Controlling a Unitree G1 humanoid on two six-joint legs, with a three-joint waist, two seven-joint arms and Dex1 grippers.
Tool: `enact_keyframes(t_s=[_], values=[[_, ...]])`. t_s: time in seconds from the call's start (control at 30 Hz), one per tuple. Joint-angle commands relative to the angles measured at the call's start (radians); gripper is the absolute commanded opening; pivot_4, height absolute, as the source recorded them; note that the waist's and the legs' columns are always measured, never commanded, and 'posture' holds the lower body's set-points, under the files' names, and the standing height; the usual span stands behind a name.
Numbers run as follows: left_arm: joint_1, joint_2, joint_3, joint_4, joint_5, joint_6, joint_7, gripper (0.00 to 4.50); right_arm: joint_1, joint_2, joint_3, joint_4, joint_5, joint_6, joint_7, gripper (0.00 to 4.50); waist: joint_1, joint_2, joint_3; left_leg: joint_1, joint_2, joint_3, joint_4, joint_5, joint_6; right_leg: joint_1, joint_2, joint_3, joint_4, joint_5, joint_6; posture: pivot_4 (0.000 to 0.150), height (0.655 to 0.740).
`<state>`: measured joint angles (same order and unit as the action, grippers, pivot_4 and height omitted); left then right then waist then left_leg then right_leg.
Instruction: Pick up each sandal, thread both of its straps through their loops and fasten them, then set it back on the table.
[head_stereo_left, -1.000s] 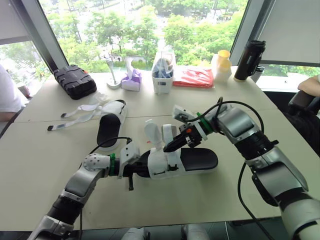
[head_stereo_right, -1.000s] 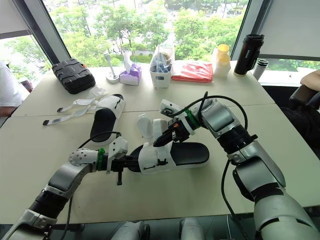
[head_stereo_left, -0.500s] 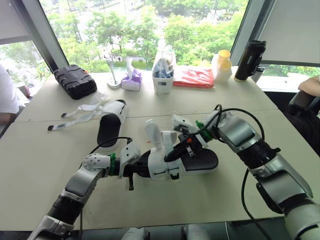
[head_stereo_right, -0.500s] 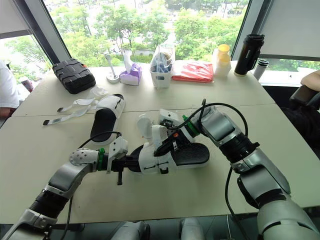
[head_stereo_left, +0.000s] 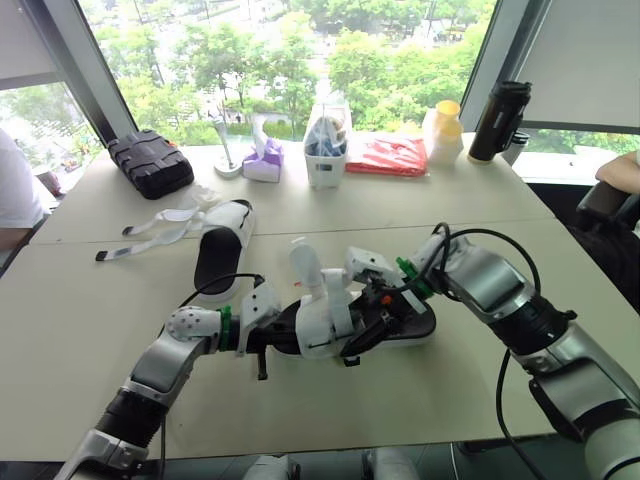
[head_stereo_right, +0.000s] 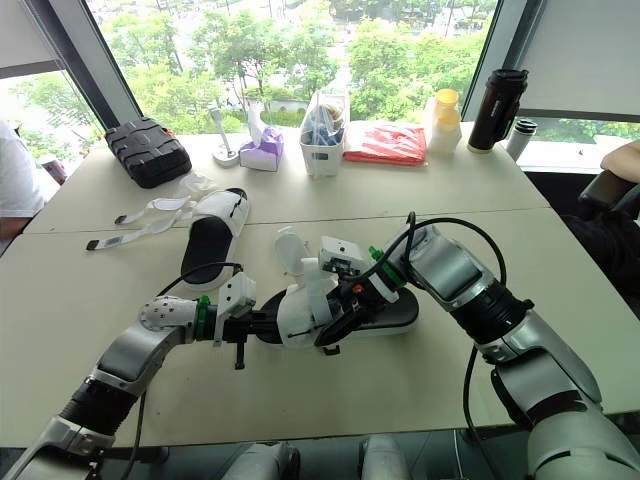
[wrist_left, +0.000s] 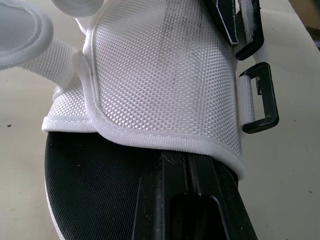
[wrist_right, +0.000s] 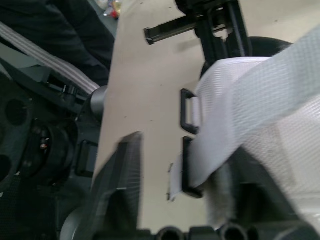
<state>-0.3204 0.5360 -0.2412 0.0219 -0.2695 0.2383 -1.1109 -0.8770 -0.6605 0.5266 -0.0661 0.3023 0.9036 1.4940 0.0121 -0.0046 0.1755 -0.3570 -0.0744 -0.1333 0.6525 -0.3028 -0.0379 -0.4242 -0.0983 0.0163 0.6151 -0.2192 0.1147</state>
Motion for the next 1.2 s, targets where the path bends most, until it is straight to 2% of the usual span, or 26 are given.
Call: enact_keyframes(t_s=[0.03, 0.2, 0.3, 0.43, 0.67, 0.83, 1.2], values=[[0.013, -0.006, -0.032, 0.042, 0.038, 0.027, 0.014, 0.00, -0.015, -0.071, -0.076, -0.081, 0.040, 0.048, -0.012, 4.38, 0.001, 0.000, 0.000, 0.000, 0.000, 0.000, 0.000, 0.000, 0.000, 0.000, 0.000, 0.000, 0.000, 0.000, 0.000, 0.150, 0.7400], [0.015, -0.011, -0.033, 0.046, 0.040, 0.025, 0.014, 0.00, -0.006, -0.172, -0.147, -0.166, 0.120, 0.129, -0.012, 4.46, 0.001, 0.000, 0.000, -0.001, 0.000, 0.000, 0.001, 0.000, 0.000, 0.001, 0.000, 0.000, -0.001, 0.000, 0.000, 0.150, 0.7400], [0.008, -0.014, -0.035, 0.058, 0.043, 0.018, 0.010, 0.00, 0.052, -0.264, -0.220, -0.227, 0.190, 0.222, -0.015, 4.46, 0.004, 0.000, 0.000, -0.001, 0.000, 0.000, 0.000, 0.000, 0.000, 0.000, 0.000, -0.001, -0.001, 0.000, 0.000, 0.150, 0.7400], [-0.002, -0.016, -0.039, 0.073, 0.048, 0.008, 0.004, 0.00, 0.127, -0.286, -0.279, -0.278, 0.284, 0.343, -0.069, 4.46, 0.002, 0.000, 0.000, -0.001, 0.000, 0.000, 0.000, 0.000, 0.000, 0.001, -0.001, -0.001, -0.002, 0.000, 0.000, 0.150, 0.7400], [-0.028, -0.023, -0.041, 0.106, 0.055, -0.005, -0.009, 0.00, 0.330, -0.205, -0.285, -0.293, 0.323, 0.383, -0.239, 4.46, 0.007, -0.001, 0.000, -0.001, 0.000, 0.000, 0.001, 0.000, 0.000, 0.002, -0.001, -0.001, -0.002, 0.000, 0.001, 0.150, 0.7400], [-0.026, -0.014, -0.040, 0.107, 0.057, -0.010, -0.018, 0.00, 0.368, -0.068, -0.333, -0.240, 0.364, 0.440, -0.363, 4.46, 0.003, -0.001, 0.000, 0.000, 0.001, 0.000, 0.001, 0.000, 0.000, 0.002, 0.000, -0.001, -0.002, 0.000, 0.001, 0.150, 0.7400], [-0.011, -0.006, -0.037, 0.086, 0.056, 0.000, -0.016, 0.00, 0.389, 0.028, -0.361, -0.275, 0.434, 0.479, -0.502, 4.46, 0.001, -0.001, 0.000, 0.000, 0.000, 0.000, 0.000, 0.000, 0.000, 0.002, 0.000, -0.001, -0.002, 0.000, 0.001, 0.150, 0.7400]])
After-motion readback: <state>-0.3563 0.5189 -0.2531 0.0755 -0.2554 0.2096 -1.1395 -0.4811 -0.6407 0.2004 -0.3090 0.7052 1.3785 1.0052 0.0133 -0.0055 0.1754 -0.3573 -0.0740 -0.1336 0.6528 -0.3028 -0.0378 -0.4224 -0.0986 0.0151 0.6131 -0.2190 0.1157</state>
